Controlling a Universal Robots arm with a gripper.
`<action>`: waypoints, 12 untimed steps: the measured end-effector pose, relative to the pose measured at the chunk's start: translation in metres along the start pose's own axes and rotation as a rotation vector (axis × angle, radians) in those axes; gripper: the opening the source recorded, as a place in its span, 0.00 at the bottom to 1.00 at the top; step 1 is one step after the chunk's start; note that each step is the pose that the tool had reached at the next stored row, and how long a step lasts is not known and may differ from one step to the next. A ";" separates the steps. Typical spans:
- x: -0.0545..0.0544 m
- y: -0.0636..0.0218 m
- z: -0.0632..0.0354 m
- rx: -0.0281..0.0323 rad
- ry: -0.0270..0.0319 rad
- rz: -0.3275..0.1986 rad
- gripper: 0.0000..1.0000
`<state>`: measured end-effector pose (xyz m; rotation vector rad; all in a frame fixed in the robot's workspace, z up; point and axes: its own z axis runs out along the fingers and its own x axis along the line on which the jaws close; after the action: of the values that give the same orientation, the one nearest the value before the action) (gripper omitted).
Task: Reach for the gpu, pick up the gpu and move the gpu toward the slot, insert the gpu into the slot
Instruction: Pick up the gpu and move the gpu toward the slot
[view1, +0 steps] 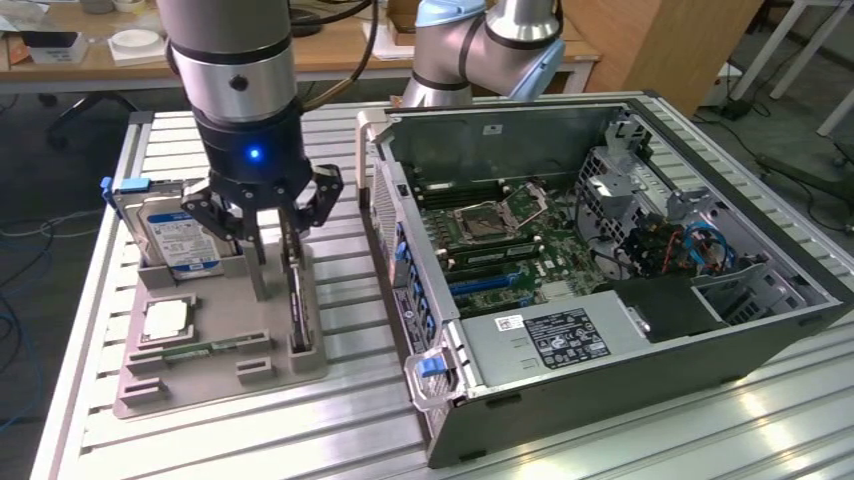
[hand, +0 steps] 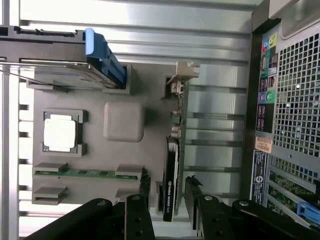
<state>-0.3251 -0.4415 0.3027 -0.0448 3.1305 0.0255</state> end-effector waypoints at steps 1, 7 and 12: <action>-0.001 -0.0001 0.0005 -0.0001 0.0000 0.000 0.41; -0.003 -0.0007 0.0036 -0.0005 -0.0001 0.000 0.41; -0.003 -0.0038 0.0057 -0.0007 -0.0002 0.000 0.43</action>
<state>-0.3215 -0.4451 0.2970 -0.0446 3.1303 0.0266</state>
